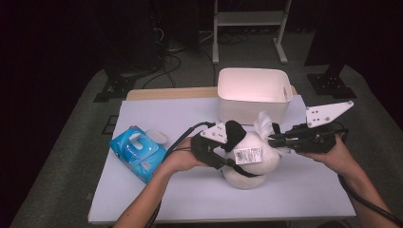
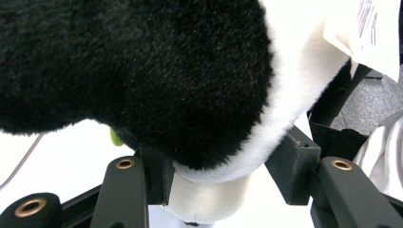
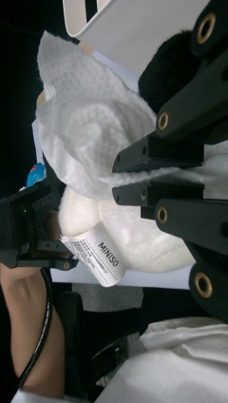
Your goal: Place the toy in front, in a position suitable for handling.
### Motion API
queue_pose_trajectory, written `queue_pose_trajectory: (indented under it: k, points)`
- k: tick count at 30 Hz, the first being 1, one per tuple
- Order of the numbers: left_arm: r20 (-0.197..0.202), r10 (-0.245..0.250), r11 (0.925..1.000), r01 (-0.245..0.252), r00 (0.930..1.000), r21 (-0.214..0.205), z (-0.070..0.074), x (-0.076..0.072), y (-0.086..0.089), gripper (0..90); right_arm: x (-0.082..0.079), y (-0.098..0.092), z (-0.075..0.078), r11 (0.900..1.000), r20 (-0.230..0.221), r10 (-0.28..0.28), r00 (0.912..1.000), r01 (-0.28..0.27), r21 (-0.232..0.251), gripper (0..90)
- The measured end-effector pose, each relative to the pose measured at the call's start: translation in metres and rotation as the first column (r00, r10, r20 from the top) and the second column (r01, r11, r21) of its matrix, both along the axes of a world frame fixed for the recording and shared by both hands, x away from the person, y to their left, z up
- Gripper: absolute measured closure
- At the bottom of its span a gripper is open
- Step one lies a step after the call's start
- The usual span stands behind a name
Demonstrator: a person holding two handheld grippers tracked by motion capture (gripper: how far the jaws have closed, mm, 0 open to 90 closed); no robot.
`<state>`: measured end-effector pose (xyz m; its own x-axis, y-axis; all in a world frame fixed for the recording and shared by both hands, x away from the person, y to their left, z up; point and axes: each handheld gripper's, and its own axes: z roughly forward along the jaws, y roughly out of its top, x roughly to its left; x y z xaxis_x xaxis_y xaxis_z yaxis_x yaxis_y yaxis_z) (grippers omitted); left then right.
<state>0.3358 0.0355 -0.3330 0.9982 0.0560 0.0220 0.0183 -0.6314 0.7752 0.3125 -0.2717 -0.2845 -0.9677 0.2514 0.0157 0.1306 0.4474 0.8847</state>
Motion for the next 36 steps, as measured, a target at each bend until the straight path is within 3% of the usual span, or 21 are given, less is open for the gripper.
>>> queue_pose_trajectory:
  k: [11, 17, 24, 27, 36]
  points:
    - [-0.021, 0.008, 0.9999, -0.008, 0.9997, -0.015, 0.0, 0.002, 0.007, 48.6, -0.002, -0.02, 0.001, 0.997, 0.003, -0.064, 0.9979, 0.064, -0.043, 82.8]
    - [0.008, -0.022, 0.9997, 0.022, 0.9997, -0.006, 0.003, -0.004, -0.001, 49.5, 0.004, -0.027, 0.001, 0.9941, 0.012, -0.1, 0.9949, 0.1, -0.04, 82.9]
    - [0.012, -0.036, 0.9993, 0.036, 0.9993, -0.011, 0.003, -0.005, -0.007, 49.6, 0.011, -0.015, 0.002, 0.9967, -0.005, -0.074, 0.9972, 0.074, -0.033, 82.9]
    - [0.02, -0.031, 0.9995, 0.031, 0.9993, -0.003, 0.004, -0.005, -0.008, 49.7, 0.011, -0.005, 0.002, 0.9971, 0.001, -0.056, 0.9984, 0.056, -0.052, 82.9]
    - [0.006, -0.012, 0.9997, 0.012, 0.9999, -0.021, 0.003, -0.004, 0.0, 50.2, 0.004, -0.028, 0.001, 0.9956, -0.02, -0.085, 0.9962, 0.084, -0.041, 83.1]
